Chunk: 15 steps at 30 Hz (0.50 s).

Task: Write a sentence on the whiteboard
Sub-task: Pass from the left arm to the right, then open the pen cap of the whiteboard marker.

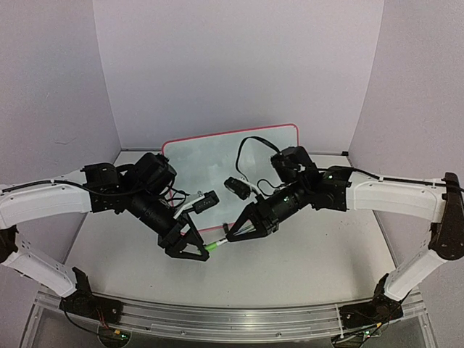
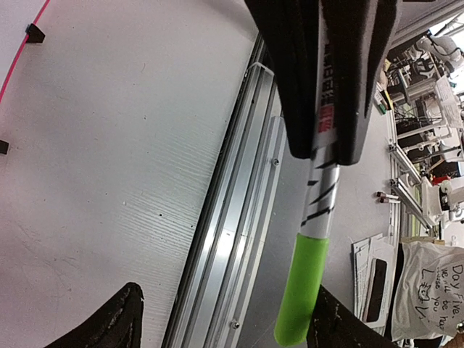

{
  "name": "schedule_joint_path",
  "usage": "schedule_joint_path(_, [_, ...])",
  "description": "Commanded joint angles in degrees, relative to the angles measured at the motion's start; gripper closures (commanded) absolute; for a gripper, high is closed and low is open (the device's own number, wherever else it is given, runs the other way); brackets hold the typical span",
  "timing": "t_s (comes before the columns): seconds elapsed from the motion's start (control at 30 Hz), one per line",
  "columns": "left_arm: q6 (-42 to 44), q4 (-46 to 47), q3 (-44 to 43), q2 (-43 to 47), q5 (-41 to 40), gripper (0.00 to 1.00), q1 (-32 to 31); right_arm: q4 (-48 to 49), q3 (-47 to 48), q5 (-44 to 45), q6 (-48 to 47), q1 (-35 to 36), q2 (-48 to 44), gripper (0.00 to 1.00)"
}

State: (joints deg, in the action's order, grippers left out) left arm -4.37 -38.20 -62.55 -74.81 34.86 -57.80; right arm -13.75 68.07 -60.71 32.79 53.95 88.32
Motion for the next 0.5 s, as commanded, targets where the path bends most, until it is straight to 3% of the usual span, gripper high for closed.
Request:
schedule_joint_path(0.0, [-2.99,6.25,0.44,1.89,2.13,0.27,0.22,1.96,0.74,-0.3,-1.39,0.3,-1.9,1.0])
schedule_joint_path(0.23, [-5.58,10.93,0.76,1.86,6.49,0.45,0.23,2.63,0.24,-0.78,-1.68,0.32,-1.54,1.0])
schedule_joint_path(0.37, [-6.0,11.61,1.13,1.24,8.7,0.7,0.22,2.76,0.13,-0.35,-1.7,0.34,-1.91,1.0])
schedule_joint_path(0.47, [-6.0,11.23,1.96,1.4,9.09,0.96,0.22,2.76,-0.14,0.05,-2.11,0.33,-2.37,1.0])
